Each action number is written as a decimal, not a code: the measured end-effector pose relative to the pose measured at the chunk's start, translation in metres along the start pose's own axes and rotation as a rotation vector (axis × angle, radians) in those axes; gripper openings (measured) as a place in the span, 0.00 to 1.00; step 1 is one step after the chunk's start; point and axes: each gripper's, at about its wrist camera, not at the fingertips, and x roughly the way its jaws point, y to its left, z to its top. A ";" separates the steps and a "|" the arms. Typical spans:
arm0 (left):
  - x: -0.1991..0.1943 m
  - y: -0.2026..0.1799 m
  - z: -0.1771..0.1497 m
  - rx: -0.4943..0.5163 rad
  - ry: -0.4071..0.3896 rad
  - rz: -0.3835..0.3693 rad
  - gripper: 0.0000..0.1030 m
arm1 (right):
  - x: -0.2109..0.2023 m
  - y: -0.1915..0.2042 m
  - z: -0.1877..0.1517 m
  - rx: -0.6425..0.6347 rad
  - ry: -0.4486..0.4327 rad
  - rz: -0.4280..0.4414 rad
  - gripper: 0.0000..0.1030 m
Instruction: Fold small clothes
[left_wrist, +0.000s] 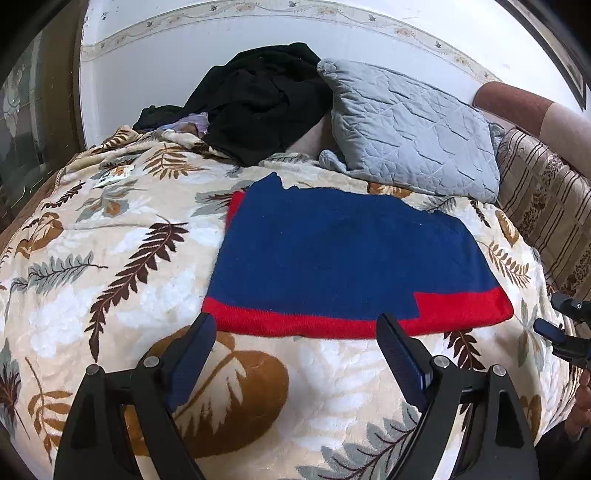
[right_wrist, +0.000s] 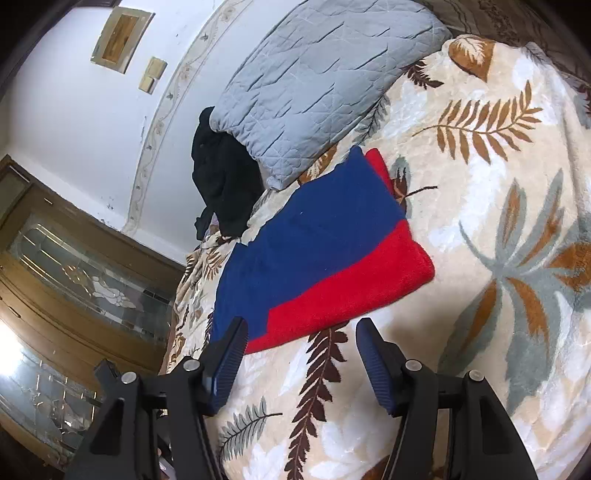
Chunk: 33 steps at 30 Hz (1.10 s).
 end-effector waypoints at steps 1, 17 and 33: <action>0.001 0.001 -0.001 -0.001 0.005 0.000 0.86 | 0.000 -0.001 0.000 0.006 0.003 0.005 0.63; 0.039 0.046 -0.019 -0.300 0.245 -0.119 0.86 | 0.042 -0.022 -0.008 0.197 0.095 0.047 0.66; 0.087 0.100 -0.012 -0.821 0.168 -0.334 0.43 | 0.076 -0.051 0.014 0.380 0.024 0.027 0.65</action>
